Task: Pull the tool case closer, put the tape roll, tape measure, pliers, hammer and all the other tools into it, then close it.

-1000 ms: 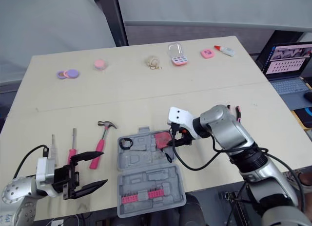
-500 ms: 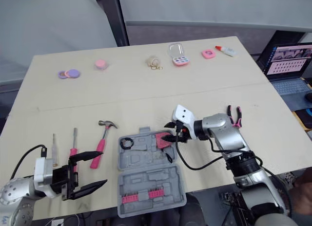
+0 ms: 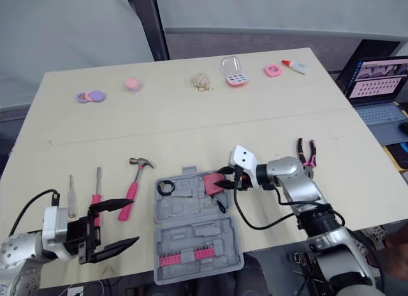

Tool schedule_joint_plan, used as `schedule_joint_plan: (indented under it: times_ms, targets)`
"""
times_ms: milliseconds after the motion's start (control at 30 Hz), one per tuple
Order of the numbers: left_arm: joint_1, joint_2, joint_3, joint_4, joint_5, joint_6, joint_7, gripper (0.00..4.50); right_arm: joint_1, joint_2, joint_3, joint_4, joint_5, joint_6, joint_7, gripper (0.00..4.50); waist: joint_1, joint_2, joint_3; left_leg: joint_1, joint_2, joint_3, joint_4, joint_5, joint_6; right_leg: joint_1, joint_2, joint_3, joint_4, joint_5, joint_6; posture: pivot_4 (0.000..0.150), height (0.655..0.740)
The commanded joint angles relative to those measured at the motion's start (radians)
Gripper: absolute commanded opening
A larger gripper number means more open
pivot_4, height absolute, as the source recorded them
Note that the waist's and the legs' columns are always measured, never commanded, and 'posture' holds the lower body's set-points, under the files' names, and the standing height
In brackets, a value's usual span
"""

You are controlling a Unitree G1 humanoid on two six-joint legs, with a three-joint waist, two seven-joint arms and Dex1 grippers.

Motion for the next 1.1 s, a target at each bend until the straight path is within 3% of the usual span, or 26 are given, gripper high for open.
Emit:
schedule_joint_plan:
  times_ms: [33,1100]
  targets:
    - [0.013,0.009,0.026,-0.034,-0.017,-0.001,0.0,4.5,0.004,0.005,-0.022,-0.016,0.011,-0.023,-0.011,1.99,0.0,0.0,0.0,0.0,0.0,0.0,0.0,0.0,0.0,0.0,0.0,0.0,0.0,0.0,0.0,0.15,0.74]
    - [-0.003,0.014,0.028,-0.053,-0.011,0.034,0.011,4.5,0.026,0.076,0.006,0.23,-0.04,-0.199,-0.035,1.99,-0.001,0.0,0.0,0.008,0.002,0.0,-0.002,0.0,0.0,0.007,0.0,0.0,-0.001,0.0,-0.001,0.15,0.74]
